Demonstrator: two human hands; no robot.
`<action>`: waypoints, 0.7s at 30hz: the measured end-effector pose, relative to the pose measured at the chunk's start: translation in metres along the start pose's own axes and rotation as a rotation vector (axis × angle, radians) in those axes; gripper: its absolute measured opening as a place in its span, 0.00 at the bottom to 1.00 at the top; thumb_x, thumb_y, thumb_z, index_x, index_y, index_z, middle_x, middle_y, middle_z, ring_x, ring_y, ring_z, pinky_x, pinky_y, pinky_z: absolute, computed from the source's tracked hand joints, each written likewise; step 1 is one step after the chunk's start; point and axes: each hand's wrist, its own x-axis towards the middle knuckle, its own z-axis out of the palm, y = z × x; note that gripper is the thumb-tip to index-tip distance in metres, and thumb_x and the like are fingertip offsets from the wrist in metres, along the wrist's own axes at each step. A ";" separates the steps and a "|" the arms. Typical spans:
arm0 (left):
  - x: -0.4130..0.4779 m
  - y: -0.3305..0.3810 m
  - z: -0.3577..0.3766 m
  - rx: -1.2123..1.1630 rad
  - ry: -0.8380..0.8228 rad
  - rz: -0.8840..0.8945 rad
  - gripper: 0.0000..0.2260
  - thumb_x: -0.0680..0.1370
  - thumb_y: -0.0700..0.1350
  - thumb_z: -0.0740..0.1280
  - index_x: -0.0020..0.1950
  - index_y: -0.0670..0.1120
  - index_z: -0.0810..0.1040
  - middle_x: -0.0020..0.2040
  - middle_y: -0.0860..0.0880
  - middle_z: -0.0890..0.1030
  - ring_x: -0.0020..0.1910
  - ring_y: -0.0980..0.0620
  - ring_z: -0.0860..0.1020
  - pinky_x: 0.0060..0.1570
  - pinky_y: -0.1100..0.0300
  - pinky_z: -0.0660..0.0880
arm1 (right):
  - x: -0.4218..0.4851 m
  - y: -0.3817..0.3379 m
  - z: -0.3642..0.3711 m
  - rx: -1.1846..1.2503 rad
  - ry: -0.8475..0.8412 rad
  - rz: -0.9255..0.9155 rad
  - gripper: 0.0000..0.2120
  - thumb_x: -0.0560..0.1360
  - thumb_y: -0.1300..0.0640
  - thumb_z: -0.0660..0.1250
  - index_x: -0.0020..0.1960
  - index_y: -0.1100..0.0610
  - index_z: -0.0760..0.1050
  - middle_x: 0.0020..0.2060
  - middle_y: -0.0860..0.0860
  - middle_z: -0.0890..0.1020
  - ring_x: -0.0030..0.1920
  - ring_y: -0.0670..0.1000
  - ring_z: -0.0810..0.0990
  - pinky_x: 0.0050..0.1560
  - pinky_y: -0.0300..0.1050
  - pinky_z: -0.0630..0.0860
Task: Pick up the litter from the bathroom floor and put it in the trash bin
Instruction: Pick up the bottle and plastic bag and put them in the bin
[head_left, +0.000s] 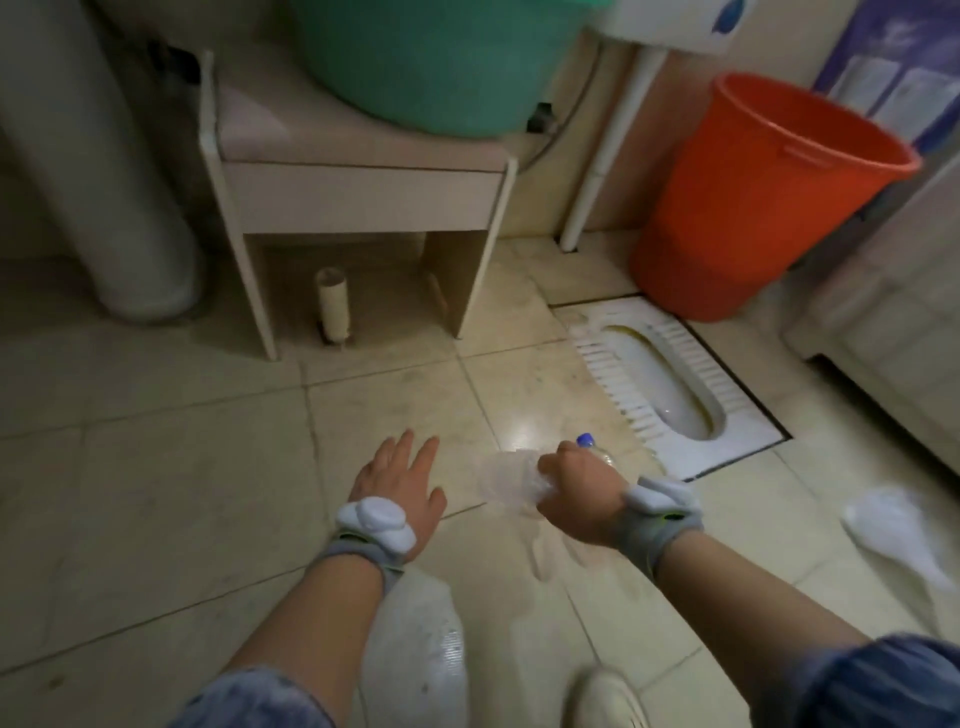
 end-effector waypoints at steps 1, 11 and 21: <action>0.006 0.022 0.003 0.007 -0.008 0.034 0.29 0.79 0.55 0.55 0.78 0.54 0.47 0.79 0.49 0.48 0.77 0.47 0.50 0.74 0.54 0.54 | -0.001 0.020 -0.002 -0.012 0.013 0.029 0.07 0.72 0.55 0.62 0.46 0.56 0.75 0.48 0.54 0.73 0.55 0.58 0.75 0.55 0.49 0.70; 0.088 0.183 0.120 -0.177 -0.235 -0.069 0.28 0.79 0.52 0.56 0.76 0.46 0.53 0.76 0.43 0.58 0.73 0.44 0.60 0.71 0.52 0.61 | 0.031 0.199 0.023 -0.020 0.287 0.331 0.06 0.73 0.64 0.57 0.43 0.53 0.64 0.45 0.54 0.76 0.45 0.60 0.79 0.40 0.46 0.68; 0.137 0.261 0.224 -0.324 -0.266 -0.420 0.54 0.64 0.67 0.69 0.77 0.42 0.45 0.72 0.41 0.64 0.70 0.42 0.64 0.69 0.51 0.62 | 0.063 0.275 0.065 -0.002 0.274 0.308 0.05 0.73 0.64 0.59 0.46 0.55 0.67 0.45 0.53 0.75 0.42 0.57 0.77 0.40 0.49 0.74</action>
